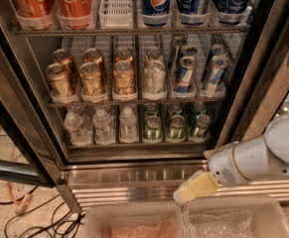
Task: Pick green can from bottom shelf of fridge
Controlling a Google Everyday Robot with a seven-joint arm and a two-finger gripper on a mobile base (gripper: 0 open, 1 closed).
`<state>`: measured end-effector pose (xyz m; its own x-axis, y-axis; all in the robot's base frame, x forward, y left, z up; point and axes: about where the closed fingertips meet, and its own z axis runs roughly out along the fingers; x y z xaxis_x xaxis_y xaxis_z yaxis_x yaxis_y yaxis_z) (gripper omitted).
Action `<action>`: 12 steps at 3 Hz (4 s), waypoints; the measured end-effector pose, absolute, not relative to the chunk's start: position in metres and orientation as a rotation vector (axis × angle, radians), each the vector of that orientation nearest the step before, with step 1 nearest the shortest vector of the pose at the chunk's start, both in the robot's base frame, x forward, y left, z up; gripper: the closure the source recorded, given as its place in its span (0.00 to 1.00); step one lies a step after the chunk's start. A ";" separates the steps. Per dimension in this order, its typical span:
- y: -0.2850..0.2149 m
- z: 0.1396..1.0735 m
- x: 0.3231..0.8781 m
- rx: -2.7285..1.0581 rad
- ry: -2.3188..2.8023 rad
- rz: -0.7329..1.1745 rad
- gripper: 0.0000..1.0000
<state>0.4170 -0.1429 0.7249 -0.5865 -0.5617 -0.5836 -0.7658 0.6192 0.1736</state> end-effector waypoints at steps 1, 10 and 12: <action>-0.142 0.726 0.420 -1.004 2.380 0.574 0.00; -0.061 0.515 0.383 -0.344 2.437 0.553 0.00; -0.066 0.506 0.402 -0.231 2.389 0.672 0.00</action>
Offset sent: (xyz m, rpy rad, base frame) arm 0.0026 0.0012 0.0010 0.0083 0.0104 -0.0305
